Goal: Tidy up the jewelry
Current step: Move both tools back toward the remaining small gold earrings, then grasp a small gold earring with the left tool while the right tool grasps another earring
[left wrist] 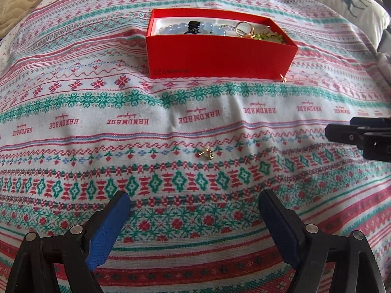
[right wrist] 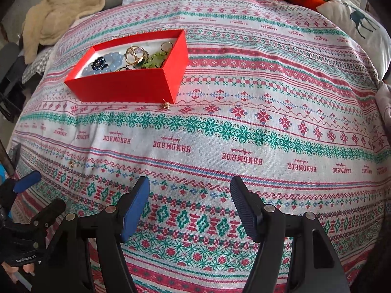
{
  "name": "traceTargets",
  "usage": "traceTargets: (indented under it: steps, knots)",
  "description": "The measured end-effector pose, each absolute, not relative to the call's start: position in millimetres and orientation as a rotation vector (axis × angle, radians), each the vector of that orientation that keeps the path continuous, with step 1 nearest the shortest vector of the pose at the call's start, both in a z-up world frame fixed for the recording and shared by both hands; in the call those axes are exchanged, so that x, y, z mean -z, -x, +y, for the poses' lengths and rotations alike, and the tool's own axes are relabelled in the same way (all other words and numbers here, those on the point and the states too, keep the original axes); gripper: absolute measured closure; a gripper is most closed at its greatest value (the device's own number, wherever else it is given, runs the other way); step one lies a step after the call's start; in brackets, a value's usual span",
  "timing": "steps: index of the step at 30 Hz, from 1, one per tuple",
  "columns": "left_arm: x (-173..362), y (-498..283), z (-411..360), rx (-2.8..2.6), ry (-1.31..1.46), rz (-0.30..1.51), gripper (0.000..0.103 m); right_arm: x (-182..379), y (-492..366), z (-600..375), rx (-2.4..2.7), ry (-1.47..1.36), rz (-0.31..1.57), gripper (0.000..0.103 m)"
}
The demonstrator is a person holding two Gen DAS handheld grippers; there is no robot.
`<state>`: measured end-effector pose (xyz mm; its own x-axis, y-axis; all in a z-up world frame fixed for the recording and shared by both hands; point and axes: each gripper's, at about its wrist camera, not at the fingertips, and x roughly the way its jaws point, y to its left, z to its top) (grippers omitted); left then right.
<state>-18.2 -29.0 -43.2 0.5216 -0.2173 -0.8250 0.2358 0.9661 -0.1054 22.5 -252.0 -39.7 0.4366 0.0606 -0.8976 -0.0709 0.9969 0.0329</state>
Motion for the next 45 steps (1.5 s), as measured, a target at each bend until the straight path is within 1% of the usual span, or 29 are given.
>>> traceTargets:
  steps: [1, 2, 4, 10, 17, 20, 23, 25, 26, 28, 30, 37, 45]
  knots:
    - [42.7, 17.8, -29.4, 0.288, -0.004, 0.981, 0.028, 41.9, -22.4, -252.3, -0.078, 0.02, 1.119, 0.032]
    - [42.3, 16.8, -30.4, 0.303, 0.013, 0.979, 0.032, 43.9, -22.6, -252.9, -0.076, 0.026, 1.123, 0.032]
    - [41.6, 15.2, -32.7, 0.326, 0.037, 0.971, 0.05, 47.2, -23.1, -254.5, -0.078, 0.027, 1.129, 0.032]
    - [53.1, 5.9, -42.7, 0.335, 0.023, 1.008, 0.068, 50.3, -23.5, -259.4, -0.091, 0.031, 1.132, 0.032]
    - [59.0, -6.2, -48.1, 0.314, 0.028, 1.011, 0.07, 50.0, -22.1, -263.8, -0.095, 0.026, 1.132, 0.032]
    - [60.5, -10.9, -51.2, 0.302, 0.025, 1.005, 0.074, 50.0, -21.7, -264.3, -0.096, 0.025, 1.133, 0.032]
    - [61.2, -14.6, -54.2, 0.286, 0.017, 0.998, 0.079, 49.8, -20.7, -266.5, -0.096, 0.023, 1.133, 0.032]
    - [61.5, -17.4, -57.4, 0.274, 0.009, 0.994, 0.086, 49.9, -20.4, -267.3, -0.095, 0.024, 1.133, 0.032]
    - [61.8, -20.4, -59.4, 0.269, 0.006, 0.993, 0.088, 50.1, -20.5, -267.3, -0.094, 0.024, 1.133, 0.032]
    - [61.7, -22.4, -60.9, 0.256, -0.003, 0.991, 0.097, 49.4, -20.4, -268.9, -0.094, 0.02, 1.132, 0.032]
    - [60.8, -23.3, -60.6, 0.248, -0.001, 0.994, 0.1, 48.5, -21.3, -271.0, -0.094, 0.017, 1.129, 0.032]
    - [55.2, -24.9, -55.6, 0.224, 0.045, 1.019, 0.1, 40.5, -41.0, -275.8, -0.084, -0.011, 1.083, 0.032]
    - [46.5, -19.8, -38.7, 0.21, 0.08, 1.015, 0.1, 29.0, -70.4, -263.2, -0.064, -0.118, 1.024, 0.032]
